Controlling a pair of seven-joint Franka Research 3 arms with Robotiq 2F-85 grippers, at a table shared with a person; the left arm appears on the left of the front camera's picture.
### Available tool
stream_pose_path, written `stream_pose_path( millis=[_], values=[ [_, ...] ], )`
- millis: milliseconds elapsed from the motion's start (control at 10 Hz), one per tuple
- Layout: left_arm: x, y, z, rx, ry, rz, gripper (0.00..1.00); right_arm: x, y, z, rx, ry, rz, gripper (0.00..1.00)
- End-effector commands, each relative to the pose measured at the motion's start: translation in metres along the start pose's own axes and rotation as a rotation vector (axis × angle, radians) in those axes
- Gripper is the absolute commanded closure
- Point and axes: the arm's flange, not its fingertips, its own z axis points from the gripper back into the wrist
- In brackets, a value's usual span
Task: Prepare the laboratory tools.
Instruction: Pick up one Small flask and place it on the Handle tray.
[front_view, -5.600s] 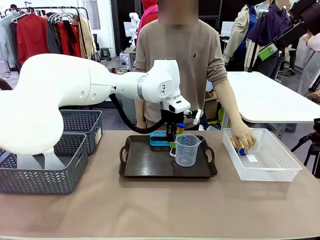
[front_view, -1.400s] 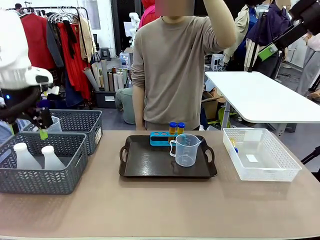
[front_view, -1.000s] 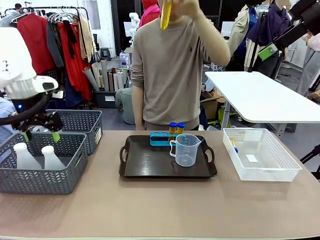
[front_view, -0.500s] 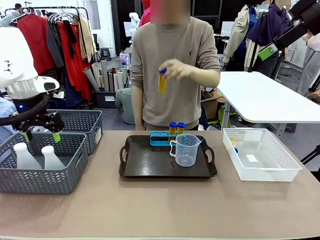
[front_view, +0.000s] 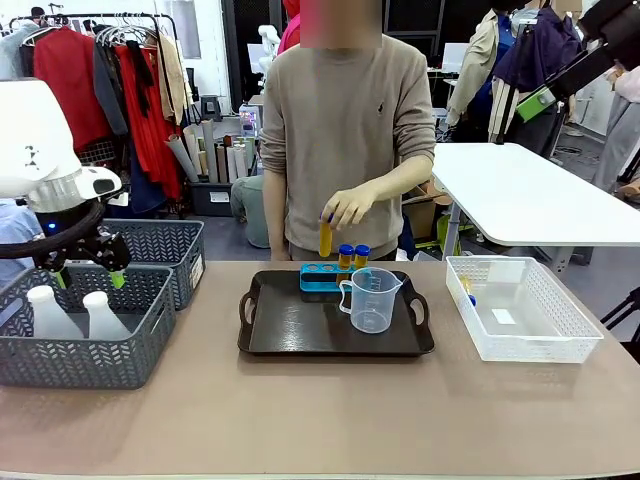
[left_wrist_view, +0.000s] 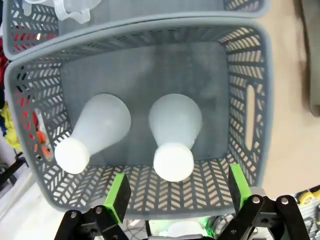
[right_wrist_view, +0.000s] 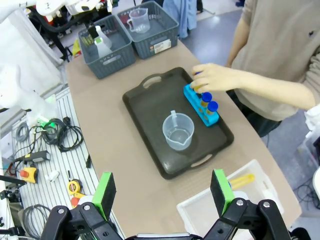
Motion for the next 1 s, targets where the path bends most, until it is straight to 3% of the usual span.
stream_pose_path(
  millis=[0, 900],
  values=[
    [0.004, 0.009, -0.009, 0.004, -0.006, -0.008, 0.00, 0.002, 0.001, 0.000, 0.007, -0.012, 0.010, 0.00],
    [0.006, 0.011, -0.049, -0.033, 0.065, -0.031, 0.00, 0.002, 0.001, 0.000, 0.007, -0.012, 0.010, 0.00]
  ],
)
